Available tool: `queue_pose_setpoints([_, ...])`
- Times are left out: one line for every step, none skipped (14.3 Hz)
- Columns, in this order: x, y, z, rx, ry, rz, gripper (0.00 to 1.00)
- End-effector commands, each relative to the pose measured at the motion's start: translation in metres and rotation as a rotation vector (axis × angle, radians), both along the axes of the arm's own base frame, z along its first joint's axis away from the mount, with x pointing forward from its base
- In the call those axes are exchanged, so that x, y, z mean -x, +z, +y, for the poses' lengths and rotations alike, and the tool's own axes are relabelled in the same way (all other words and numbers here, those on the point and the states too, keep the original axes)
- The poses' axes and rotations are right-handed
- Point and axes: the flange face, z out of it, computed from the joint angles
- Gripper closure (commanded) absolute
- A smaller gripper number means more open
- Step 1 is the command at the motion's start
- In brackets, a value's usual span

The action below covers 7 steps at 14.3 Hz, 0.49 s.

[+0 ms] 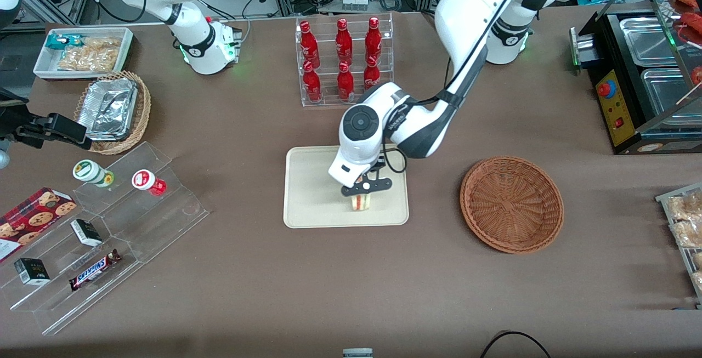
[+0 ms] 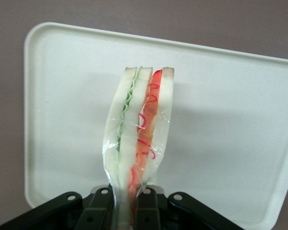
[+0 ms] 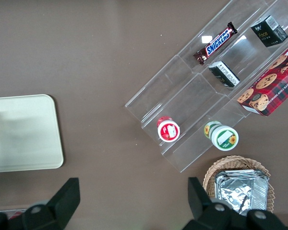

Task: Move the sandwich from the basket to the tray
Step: 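Lift the sandwich out of the basket and carry it over the tray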

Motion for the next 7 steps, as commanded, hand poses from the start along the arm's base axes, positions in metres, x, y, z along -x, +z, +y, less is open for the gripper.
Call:
queue_pose_setpoints([0.002,-0.013,-0.017,0.018,-0.005,-0.02,1.0])
queue_pose_setpoints([0.007,-0.02,-0.022,0.016,-0.008,-0.013,1.0])
queue_pose_setpoints([0.01,-0.026,-0.025,0.013,-0.008,-0.005,1.0])
queue_pose_setpoints([0.018,-0.03,-0.031,0.013,-0.019,0.006,0.99])
queue_pose_setpoints([0.019,-0.03,-0.031,0.011,-0.019,0.01,0.98])
queue_pose_setpoints([0.02,-0.031,-0.031,0.01,-0.018,0.014,0.92])
queue_pose_setpoints([0.02,-0.031,-0.031,0.018,-0.008,0.023,0.73])
